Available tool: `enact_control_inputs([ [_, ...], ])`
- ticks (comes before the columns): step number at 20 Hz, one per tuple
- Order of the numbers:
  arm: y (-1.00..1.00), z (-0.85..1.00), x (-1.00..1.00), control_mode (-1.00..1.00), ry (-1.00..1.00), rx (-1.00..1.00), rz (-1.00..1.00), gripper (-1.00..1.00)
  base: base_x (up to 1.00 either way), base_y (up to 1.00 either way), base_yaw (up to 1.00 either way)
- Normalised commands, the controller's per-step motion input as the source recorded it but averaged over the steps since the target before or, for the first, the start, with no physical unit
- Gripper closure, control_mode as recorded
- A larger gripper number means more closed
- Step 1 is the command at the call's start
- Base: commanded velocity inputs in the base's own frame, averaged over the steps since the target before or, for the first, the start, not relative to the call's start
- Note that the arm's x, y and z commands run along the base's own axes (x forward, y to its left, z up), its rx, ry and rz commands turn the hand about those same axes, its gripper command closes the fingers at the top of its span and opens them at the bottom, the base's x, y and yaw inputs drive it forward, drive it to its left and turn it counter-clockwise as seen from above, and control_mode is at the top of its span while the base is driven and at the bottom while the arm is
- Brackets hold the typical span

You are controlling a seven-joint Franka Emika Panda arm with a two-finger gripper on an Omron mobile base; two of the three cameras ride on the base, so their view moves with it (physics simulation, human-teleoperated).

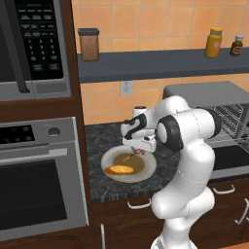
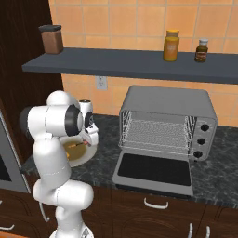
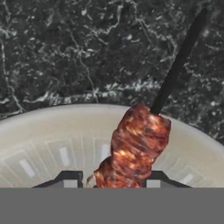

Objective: Pick up the kebab skewer and baguette bread, and place them inside the toaster oven. Close the toaster oven door and start by setting the timer.

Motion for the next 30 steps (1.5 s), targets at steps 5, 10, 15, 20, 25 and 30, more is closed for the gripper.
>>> enact_control_inputs([
  [5,-0.1,0.61,-0.37,-1.0,-0.07,0.0,0.0,1.0,0.0,0.0,0.0],
  [10,-0.03,0.97,-0.38,-1.0,-0.02,0.0,-0.09,1.0,0.0,0.0,0.0],
  [15,0.0,0.48,-0.86,-1.0,-0.01,0.02,-0.16,1.0,0.0,0.0,0.0],
  [20,0.0,0.42,-0.59,-1.0,-0.01,0.03,-0.16,1.0,0.0,0.0,0.0],
  [25,-0.07,0.72,-0.37,-1.0,-0.03,0.03,-0.2,1.0,0.0,0.0,0.0],
  [30,-0.44,0.63,-0.72,-1.0,-0.08,0.0,-0.09,1.0,0.0,0.0,0.0],
])
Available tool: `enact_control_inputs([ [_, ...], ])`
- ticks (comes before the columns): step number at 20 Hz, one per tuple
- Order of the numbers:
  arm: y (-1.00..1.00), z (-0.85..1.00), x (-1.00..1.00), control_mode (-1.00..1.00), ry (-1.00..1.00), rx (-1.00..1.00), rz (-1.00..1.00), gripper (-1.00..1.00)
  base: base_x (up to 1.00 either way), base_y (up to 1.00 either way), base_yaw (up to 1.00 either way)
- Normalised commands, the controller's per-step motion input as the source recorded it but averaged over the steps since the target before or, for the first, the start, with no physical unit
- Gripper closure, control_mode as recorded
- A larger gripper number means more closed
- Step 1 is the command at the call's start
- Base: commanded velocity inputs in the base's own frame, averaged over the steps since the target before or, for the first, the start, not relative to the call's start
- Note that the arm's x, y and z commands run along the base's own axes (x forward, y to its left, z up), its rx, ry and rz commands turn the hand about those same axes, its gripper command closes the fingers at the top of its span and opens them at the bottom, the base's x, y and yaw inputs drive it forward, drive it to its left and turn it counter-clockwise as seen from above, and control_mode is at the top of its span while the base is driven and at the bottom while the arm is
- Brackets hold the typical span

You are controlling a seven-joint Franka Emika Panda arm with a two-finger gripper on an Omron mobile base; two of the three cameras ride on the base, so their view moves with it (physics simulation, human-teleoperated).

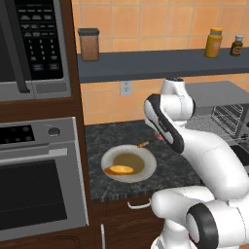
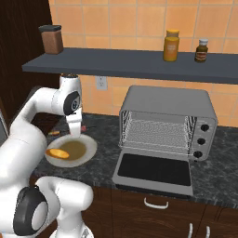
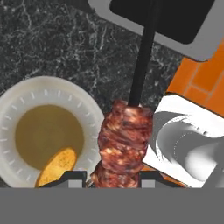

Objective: Pick up the kebab skewer and baguette bread, and place them inside the toaster oven. Close the toaster oven door and start by setting the timer.

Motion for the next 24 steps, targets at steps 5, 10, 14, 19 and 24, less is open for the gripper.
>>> enact_control_inputs([
  [5,-0.27,0.62,-0.97,-1.0,-0.03,0.0,-0.08,1.0,0.0,0.0,0.0],
  [10,-0.51,0.45,-0.79,-1.0,-0.05,0.0,-0.12,1.0,0.0,0.0,0.0],
  [14,-0.55,0.63,-0.57,-1.0,-0.01,0.0,-0.14,1.0,0.0,0.0,0.0],
  [19,-0.54,0.47,-0.58,-1.0,-0.06,0.0,-0.1,1.0,0.0,0.0,0.0],
  [24,-0.38,0.15,-0.38,-1.0,-0.16,0.0,-0.01,1.0,0.0,0.0,0.0],
])
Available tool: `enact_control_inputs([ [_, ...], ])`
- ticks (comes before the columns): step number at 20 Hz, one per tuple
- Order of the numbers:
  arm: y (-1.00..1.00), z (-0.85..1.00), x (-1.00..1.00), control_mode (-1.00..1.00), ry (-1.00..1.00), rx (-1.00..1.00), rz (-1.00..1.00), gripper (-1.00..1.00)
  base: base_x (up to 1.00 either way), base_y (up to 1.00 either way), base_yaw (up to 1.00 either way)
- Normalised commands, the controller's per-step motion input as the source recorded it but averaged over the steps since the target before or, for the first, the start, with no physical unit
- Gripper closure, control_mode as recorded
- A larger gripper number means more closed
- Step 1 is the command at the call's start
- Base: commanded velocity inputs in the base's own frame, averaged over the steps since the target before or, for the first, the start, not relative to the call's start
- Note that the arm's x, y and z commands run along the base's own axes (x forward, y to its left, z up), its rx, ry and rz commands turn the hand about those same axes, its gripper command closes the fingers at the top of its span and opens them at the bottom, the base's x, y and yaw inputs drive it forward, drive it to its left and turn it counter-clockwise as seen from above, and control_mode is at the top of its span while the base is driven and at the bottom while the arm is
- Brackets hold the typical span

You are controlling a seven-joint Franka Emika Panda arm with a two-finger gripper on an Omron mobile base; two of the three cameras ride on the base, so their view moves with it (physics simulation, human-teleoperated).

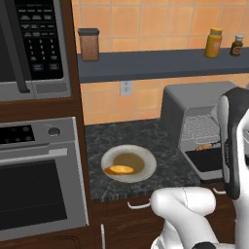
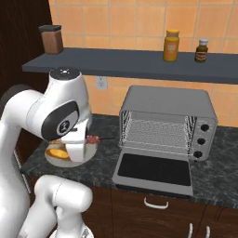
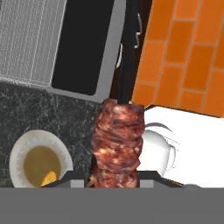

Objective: Pick up the kebab skewer and baguette bread, and place them inside the toaster oven. Close the toaster oven door and start by setting the timer.

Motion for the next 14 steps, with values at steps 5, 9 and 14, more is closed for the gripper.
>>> enact_control_inputs([
  [5,-0.26,0.0,-0.03,-1.0,-0.2,-0.06,-0.03,1.0,0.0,0.0,0.0],
  [9,-0.77,0.0,0.47,-1.0,-0.12,-0.01,-0.12,1.0,0.0,0.0,0.0],
  [14,-0.79,0.0,0.7,-1.0,-0.04,0.0,-0.18,1.0,0.0,0.0,0.0],
])
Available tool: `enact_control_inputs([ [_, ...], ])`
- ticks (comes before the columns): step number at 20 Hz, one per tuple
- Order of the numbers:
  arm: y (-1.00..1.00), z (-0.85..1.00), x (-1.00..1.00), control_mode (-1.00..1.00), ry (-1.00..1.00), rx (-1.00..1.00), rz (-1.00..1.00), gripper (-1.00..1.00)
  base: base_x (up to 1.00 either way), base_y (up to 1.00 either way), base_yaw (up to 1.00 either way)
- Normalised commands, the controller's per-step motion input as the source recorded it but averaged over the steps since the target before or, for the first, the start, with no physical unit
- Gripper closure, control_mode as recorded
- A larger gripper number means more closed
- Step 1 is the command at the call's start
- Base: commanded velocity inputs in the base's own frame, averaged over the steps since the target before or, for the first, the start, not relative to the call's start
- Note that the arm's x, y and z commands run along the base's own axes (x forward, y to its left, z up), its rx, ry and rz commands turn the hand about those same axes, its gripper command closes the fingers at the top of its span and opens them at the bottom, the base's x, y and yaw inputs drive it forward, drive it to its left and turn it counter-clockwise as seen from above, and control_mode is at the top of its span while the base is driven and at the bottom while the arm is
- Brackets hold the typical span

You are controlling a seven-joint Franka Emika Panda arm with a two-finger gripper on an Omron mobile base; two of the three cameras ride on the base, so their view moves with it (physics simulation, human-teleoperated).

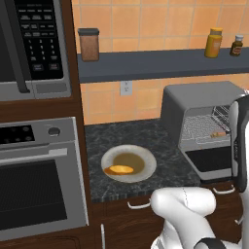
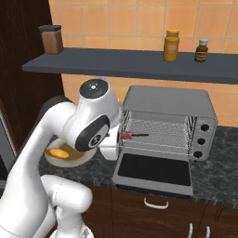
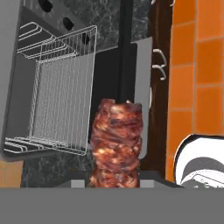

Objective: Pick up the kebab skewer and baguette bread, and place them inside the toaster oven. Close the toaster oven door and start by setting the timer.

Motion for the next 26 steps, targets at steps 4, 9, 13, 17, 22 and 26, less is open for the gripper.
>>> enact_control_inputs([
  [4,-0.7,-0.02,0.62,-1.0,-0.08,0.02,-0.15,1.0,0.0,0.0,0.0],
  [9,-0.59,-0.23,0.33,-1.0,-0.17,0.04,-0.09,1.0,0.0,0.0,0.0],
  [13,-0.12,-0.13,0.24,-1.0,-0.17,0.0,0.0,1.0,0.0,0.0,0.0],
  [17,-0.03,-0.1,0.26,-1.0,-0.07,0.0,0.0,1.0,0.0,0.0,0.0],
  [22,0.1,-0.28,0.35,-1.0,-0.02,0.0,0.0,1.0,0.0,0.0,0.0],
  [26,-0.03,-0.23,0.51,-1.0,-0.03,0.0,0.0,1.0,0.0,0.0,0.0],
])
